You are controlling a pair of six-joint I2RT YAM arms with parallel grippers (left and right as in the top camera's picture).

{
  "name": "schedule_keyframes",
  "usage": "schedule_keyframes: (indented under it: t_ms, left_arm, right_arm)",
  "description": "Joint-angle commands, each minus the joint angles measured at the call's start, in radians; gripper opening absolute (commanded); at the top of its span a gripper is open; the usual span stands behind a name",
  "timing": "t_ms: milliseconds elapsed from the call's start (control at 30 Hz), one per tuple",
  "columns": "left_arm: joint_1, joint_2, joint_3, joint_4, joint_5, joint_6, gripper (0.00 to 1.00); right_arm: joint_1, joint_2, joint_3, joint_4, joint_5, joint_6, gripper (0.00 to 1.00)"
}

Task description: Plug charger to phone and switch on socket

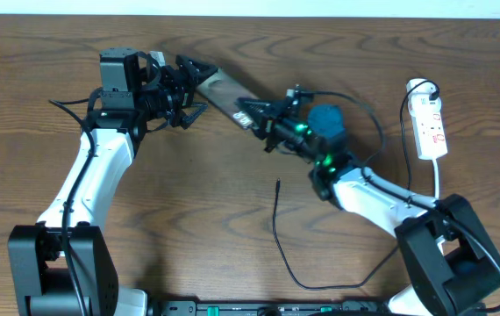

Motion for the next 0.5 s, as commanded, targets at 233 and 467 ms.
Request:
schedule_keyframes:
  t_ms: [233,467]
  left_arm:
    - [0.003,-0.015,0.027,0.008,-0.088,0.031,0.89]
    - [0.003,-0.013,0.026,0.009,-0.088,0.059,0.82]
  right_arm:
    - [0.114,-0.006,0.013,0.025,0.187,0.129,0.01]
    - [0.130,-0.006,0.013,0.008,0.203,0.172,0.01]
